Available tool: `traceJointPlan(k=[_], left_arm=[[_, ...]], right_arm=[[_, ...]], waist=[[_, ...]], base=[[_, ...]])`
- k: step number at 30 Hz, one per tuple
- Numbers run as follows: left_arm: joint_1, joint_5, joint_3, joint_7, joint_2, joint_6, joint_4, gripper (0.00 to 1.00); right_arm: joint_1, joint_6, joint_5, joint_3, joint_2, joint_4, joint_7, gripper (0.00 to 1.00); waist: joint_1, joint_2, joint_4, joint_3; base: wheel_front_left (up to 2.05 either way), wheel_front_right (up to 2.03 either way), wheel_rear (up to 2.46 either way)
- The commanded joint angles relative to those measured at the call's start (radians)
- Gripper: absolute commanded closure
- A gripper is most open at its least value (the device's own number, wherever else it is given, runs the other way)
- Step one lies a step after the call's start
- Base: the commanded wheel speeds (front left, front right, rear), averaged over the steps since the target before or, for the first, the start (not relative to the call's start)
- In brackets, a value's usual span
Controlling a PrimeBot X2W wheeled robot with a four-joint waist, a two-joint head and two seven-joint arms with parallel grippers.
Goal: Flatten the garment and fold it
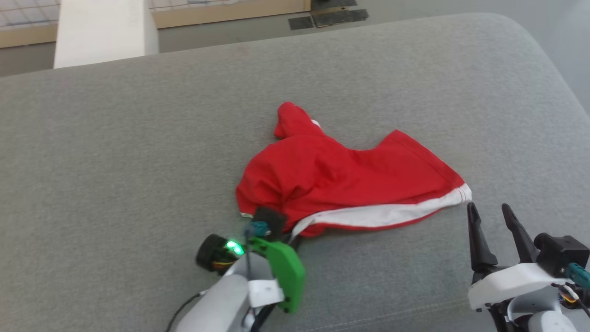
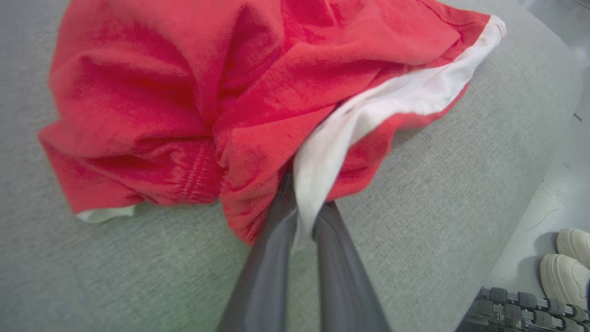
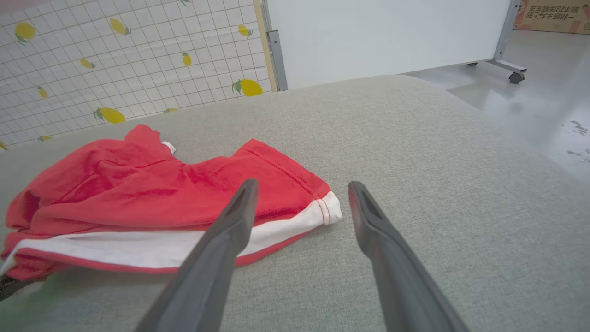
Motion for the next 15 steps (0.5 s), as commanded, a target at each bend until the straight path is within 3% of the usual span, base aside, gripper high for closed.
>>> traceJointPlan(k=[1,8,15], left_arm=[[0.028,-0.012,0.014,-0.008,0.032,0.015,-0.030,1.00],[0.112,-0.007,0.040,0.018,0.136,0.065,-0.219,1.00],[0.141,-0.010,0.021,0.056,0.151,0.072,-0.305,1.00]], right_arm=[[-0.018,-0.001,0.006,-0.011,0.000,0.007,0.011,0.00],[-0.076,-0.001,-0.017,-0.048,0.000,0.086,0.138,0.00],[-0.114,-0.001,-0.015,0.006,0.000,0.196,0.388,0.00]], waist=[[-0.0001,-0.0001,0.028,-0.005],[-0.0001,-0.0001,0.098,0.002],[-0.0001,-0.0001,0.143,0.017]], base=[[0.00,0.00,0.00],[0.00,0.00,0.00],[0.00,0.00,0.00]])
